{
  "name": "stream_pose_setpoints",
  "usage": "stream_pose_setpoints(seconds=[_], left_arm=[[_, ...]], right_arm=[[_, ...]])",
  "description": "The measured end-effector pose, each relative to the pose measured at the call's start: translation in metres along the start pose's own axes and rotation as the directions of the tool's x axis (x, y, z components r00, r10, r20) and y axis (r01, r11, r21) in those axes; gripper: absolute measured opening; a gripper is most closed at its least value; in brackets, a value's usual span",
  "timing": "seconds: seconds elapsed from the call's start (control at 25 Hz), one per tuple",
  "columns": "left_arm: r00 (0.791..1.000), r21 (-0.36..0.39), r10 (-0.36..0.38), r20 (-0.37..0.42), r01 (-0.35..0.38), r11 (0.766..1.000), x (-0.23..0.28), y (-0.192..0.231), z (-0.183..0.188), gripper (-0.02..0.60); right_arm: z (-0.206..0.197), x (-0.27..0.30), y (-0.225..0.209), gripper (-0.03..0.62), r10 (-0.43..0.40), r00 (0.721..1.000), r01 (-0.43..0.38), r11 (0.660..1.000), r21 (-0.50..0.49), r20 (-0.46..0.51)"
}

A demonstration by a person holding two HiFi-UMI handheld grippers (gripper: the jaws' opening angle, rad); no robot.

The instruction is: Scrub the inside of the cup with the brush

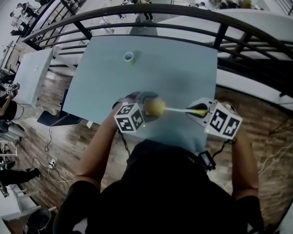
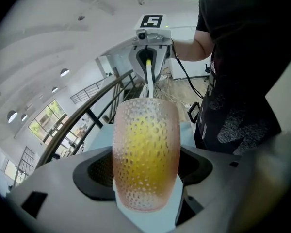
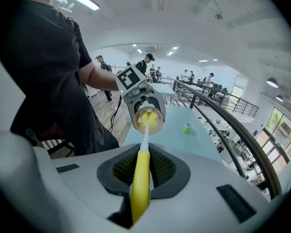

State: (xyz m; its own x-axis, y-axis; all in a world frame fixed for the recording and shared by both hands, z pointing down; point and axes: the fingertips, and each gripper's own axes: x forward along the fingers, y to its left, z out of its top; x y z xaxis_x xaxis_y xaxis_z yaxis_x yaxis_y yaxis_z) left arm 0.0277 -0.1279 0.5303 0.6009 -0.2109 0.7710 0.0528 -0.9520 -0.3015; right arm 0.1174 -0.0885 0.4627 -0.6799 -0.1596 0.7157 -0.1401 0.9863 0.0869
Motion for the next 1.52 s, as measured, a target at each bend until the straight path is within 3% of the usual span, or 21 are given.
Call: stream_pose_setpoints(seconds=[0.4,0.84,1.52], left_arm=[[1.0,-0.028,0.016,-0.026,-0.017,0.999,-0.005,0.003,-0.015,0.362],[0.998,-0.045,0.034,-0.05,-0.036,0.998,0.002,0.01,-0.023,0.362],[1.0,-0.057,-0.016,0.005,0.016,0.998,0.017,-0.011,0.004,0.362]], right_arm=[[-0.016,-0.018,0.009,0.04,0.012,1.0,-0.012,1.0,0.004,-0.014],[-0.049,-0.047,0.0,0.04,-0.027,0.999,0.029,0.999,0.035,-0.042],[-0.02,0.002,0.003,0.04,0.021,1.0,-0.02,1.0,-0.011,0.009]])
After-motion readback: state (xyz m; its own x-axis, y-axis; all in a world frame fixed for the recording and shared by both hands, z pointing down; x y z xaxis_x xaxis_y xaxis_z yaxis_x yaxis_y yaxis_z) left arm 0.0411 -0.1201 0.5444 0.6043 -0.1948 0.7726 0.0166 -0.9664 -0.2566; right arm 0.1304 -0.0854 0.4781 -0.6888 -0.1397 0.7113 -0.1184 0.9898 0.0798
